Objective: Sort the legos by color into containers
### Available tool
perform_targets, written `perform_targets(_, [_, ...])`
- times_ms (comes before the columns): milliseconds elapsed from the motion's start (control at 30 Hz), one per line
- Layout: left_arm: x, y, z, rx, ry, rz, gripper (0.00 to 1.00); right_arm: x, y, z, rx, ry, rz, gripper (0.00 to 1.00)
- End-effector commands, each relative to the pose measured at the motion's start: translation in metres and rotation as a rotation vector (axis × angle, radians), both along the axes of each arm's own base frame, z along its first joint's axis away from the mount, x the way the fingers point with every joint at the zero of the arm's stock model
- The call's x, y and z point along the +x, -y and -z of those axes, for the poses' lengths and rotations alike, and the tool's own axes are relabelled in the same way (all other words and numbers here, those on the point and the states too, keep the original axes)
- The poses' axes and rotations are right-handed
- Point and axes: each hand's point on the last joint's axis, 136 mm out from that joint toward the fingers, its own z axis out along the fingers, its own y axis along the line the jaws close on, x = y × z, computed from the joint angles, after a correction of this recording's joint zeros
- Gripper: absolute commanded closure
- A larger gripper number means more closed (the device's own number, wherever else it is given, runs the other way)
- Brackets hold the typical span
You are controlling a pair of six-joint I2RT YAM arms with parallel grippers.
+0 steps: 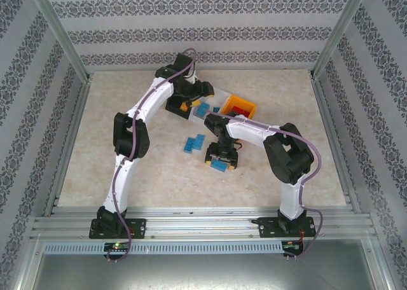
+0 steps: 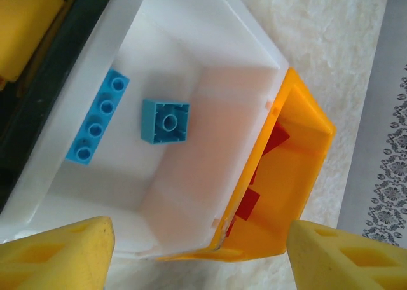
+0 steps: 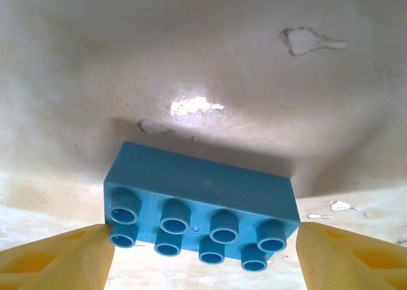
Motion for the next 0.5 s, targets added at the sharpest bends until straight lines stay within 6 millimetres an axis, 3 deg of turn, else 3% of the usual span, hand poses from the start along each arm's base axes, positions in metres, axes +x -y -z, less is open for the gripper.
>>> perform_targets(0, [-0.015, -0.026, -0.039, 0.023, 0.049, -0.007, 0.27, -0.001, 0.019, 0.015, -0.095, -0.02, 0.005, 0.24])
perform_targets(233, [-0.04, -0.059, -0.044, 0.004, 0.049, -0.057, 0.27, 0.005, 0.014, 0.014, -0.101, -0.002, 0.014, 0.22])
perform_targets(467, [-0.076, -0.09, -0.035, 0.013, 0.023, -0.08, 0.27, 0.001, 0.011, 0.02, -0.117, -0.002, 0.021, 0.2])
